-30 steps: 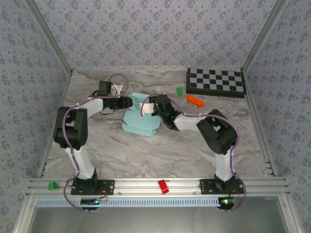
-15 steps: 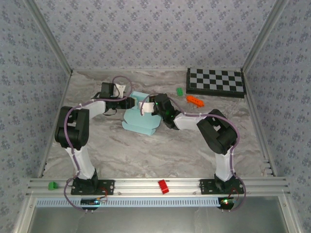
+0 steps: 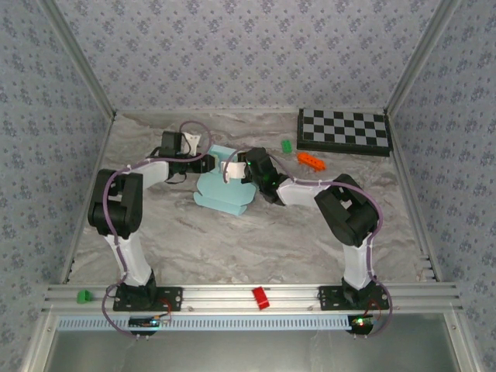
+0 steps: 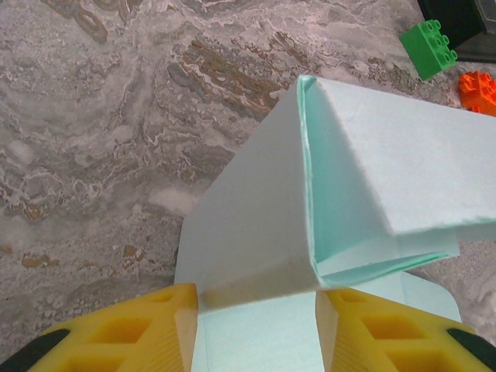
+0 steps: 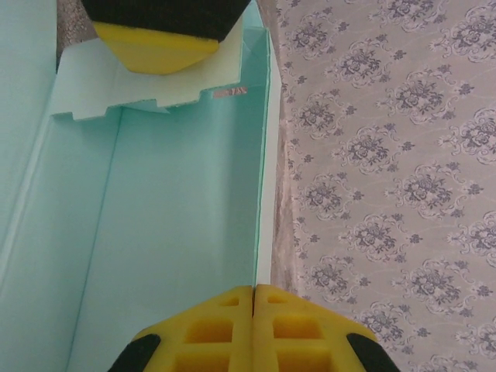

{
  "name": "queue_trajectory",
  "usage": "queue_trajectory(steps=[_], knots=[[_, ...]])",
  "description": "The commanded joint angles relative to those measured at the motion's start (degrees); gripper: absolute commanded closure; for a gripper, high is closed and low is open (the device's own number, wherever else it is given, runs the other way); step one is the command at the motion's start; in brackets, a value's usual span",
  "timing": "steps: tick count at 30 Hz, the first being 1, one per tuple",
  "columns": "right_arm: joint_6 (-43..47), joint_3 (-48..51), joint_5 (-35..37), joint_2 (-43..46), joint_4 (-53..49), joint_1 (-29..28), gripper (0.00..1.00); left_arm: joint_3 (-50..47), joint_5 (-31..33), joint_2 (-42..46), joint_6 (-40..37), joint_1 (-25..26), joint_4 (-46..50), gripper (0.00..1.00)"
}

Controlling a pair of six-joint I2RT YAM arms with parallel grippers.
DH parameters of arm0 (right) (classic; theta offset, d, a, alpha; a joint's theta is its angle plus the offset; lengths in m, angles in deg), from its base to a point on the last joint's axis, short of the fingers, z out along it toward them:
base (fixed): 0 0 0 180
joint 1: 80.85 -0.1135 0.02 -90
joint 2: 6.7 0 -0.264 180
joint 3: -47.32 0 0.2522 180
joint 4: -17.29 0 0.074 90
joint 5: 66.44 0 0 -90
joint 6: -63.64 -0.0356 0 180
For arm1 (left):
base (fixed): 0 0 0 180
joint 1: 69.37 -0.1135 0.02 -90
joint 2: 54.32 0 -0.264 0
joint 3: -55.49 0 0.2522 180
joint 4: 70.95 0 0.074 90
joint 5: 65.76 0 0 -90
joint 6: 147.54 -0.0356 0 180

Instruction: Fold the paper box

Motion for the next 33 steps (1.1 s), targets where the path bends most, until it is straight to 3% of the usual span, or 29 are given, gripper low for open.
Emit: queue_trajectory(steps=[1,15,23,33], knots=[[-1.35,-1.06,-3.28,-1.17,-5.38,-0.27,1.0,1.2,-0.99,-1.81,0.32,0.31,-4.81,0.56],[-2.2,-3.96,-3.74,-1.64,-8.78,-0.08,1.0,1.08,-1.02,-2.69,1.23,0.84,-6.9,0.57],[-3.28,-4.83,-3.52,-1.72,-9.72,-0.1,1.0,-1.73,4.67,-1.59,1.01,2.57,-8.87,0.68],[-4.94,-5.53,-3.37,-2.25,-10.8,0.02,1.0,-3.46,9.22,-1.02,-0.35,4.77,-10.79,0.74]])
